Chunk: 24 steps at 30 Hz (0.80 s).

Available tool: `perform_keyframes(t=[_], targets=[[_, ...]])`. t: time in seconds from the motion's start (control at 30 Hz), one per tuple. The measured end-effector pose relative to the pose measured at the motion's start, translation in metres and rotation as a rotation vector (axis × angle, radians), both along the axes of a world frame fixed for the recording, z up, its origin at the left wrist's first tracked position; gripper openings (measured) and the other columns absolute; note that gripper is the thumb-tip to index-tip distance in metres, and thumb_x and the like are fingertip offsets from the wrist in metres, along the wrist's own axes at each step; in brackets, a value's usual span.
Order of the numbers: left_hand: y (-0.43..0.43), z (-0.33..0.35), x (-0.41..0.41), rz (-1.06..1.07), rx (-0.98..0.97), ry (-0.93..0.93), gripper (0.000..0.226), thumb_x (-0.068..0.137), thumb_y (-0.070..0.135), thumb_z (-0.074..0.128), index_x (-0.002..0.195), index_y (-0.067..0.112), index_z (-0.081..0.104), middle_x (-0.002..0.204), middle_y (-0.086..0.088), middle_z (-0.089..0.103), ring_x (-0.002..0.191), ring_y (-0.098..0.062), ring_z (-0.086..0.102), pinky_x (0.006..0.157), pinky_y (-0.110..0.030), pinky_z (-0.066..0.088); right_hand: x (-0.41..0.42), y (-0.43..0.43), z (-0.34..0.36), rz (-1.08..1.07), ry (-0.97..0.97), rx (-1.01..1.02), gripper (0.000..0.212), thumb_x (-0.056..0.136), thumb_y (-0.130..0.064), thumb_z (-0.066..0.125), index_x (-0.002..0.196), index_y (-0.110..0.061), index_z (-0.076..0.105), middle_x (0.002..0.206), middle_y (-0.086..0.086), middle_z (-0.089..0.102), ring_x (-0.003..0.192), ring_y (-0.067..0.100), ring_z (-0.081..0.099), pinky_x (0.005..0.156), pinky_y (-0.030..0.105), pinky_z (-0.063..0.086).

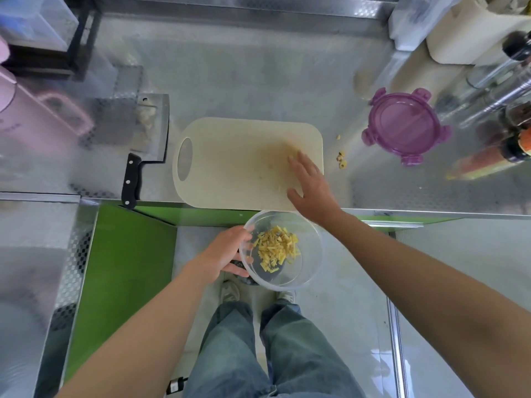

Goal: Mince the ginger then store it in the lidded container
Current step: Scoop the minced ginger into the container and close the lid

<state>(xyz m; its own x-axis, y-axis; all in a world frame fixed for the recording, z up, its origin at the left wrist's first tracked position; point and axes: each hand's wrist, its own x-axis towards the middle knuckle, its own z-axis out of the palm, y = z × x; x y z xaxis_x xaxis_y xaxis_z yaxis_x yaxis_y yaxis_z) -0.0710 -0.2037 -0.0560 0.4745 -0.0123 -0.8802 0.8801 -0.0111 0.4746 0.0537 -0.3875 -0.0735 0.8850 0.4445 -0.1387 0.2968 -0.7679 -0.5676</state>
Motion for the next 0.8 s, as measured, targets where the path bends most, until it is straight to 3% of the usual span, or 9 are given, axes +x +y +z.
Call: perform_keyframes(t=[0.07,0.13,0.27,0.4,0.5,0.63,0.77,0.8], targets=[[0.001,-0.001,0.001,0.006,-0.003,0.008,0.033,0.096,0.026,0.045,0.128,0.025,0.054,0.113,-0.009,0.065,0.094,-0.028,0.069,0.067,-0.043,0.06,0.0,0.005,-0.004,0.047,-0.008,-0.083,0.065,0.091,-0.021,0.053,0.149,-0.005,0.028,0.158,0.016,0.019,0.148,0.029,0.013,0.12,0.043,0.014],[0.003,-0.002,0.002,0.008,-0.003,0.016,0.032,0.096,0.026,0.046,0.127,0.024,0.054,0.112,-0.009,0.066,0.093,-0.028,0.069,0.067,-0.043,0.06,-0.014,0.005,-0.002,0.148,-0.034,-0.047,0.061,0.089,-0.019,0.053,0.145,-0.003,0.037,0.154,0.018,0.03,0.145,0.032,0.023,0.118,0.045,0.021],[0.006,-0.004,0.004,-0.01,-0.008,0.013,0.03,0.095,0.027,0.048,0.123,0.023,0.057,0.112,-0.01,0.067,0.093,-0.029,0.07,0.067,-0.045,0.06,-0.043,-0.005,0.013,0.282,0.058,0.15,0.046,0.09,-0.008,0.052,0.136,-0.012,0.051,0.142,0.006,0.048,0.13,0.019,0.046,0.107,0.03,0.036],[0.006,-0.003,0.005,-0.014,-0.012,0.013,0.029,0.096,0.026,0.046,0.123,0.026,0.056,0.114,-0.012,0.066,0.096,-0.03,0.069,0.066,-0.042,0.06,-0.018,-0.004,0.004,0.131,0.006,0.104,0.056,0.089,-0.018,0.048,0.144,-0.01,0.041,0.151,0.008,0.037,0.138,0.023,0.037,0.114,0.035,0.03],[0.007,-0.003,0.004,-0.013,-0.006,0.016,0.029,0.095,0.025,0.046,0.123,0.025,0.056,0.114,-0.012,0.065,0.097,-0.031,0.068,0.065,-0.041,0.06,-0.024,-0.005,0.001,0.272,0.013,0.025,0.056,0.09,-0.02,0.046,0.145,-0.011,0.039,0.152,0.007,0.036,0.142,0.023,0.031,0.116,0.042,0.027],[0.007,-0.004,0.005,-0.017,-0.004,0.017,0.026,0.095,0.029,0.048,0.119,0.023,0.057,0.112,-0.01,0.066,0.093,-0.029,0.069,0.065,-0.044,0.06,-0.058,-0.014,0.012,0.494,0.046,0.119,0.043,0.091,-0.011,0.047,0.133,-0.015,0.055,0.14,0.002,0.053,0.127,0.017,0.049,0.107,0.032,0.04],[0.008,-0.005,0.005,-0.014,-0.003,0.019,0.027,0.095,0.03,0.05,0.119,0.023,0.057,0.111,-0.009,0.067,0.093,-0.029,0.07,0.065,-0.044,0.06,-0.051,-0.009,0.009,0.389,0.019,0.111,0.051,0.089,-0.008,0.052,0.139,-0.017,0.049,0.147,0.001,0.045,0.135,0.017,0.04,0.114,0.029,0.03],[0.008,-0.004,0.005,-0.018,-0.003,0.02,0.027,0.095,0.031,0.05,0.119,0.023,0.057,0.11,-0.009,0.067,0.093,-0.029,0.07,0.065,-0.043,0.06,-0.051,-0.007,0.01,0.393,0.033,0.108,0.05,0.089,-0.008,0.052,0.139,-0.017,0.049,0.145,0.001,0.048,0.132,0.017,0.044,0.112,0.032,0.035]])
